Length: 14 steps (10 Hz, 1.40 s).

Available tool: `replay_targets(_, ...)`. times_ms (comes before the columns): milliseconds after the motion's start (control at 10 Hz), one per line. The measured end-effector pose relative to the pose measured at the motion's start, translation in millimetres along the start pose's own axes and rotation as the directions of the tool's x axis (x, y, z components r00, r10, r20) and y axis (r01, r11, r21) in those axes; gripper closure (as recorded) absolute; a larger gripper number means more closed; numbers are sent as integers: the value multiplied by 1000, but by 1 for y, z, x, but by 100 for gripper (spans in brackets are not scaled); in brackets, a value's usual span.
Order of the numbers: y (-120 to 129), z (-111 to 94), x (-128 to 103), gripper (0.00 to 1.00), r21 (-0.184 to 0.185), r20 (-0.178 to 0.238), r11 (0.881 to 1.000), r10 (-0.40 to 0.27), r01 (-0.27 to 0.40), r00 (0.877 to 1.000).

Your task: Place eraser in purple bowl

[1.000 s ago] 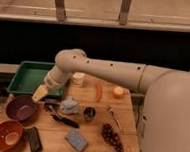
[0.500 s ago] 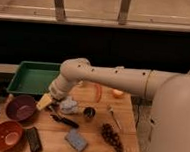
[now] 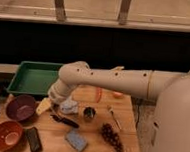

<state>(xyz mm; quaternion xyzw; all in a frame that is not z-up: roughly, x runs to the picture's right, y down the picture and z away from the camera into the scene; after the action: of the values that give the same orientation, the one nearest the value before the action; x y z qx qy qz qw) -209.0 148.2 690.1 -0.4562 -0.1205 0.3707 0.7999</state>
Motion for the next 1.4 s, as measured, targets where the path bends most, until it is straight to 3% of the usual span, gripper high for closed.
replay_targets(100,-1,0,0,30,3,-4,1000,-2,2,1000)
replay_targets(300,10,15,-1,30,-4,-57,999,-34,33,998)
replay_targets(700,52,63,20,30,-45,-163,996,-83,77,983)
replay_targets(1000,53,88,35,30,-64,-202,996,-66,54,977)
replay_targets(1400,56,108,43,30,31,-293,999,-17,27,956)
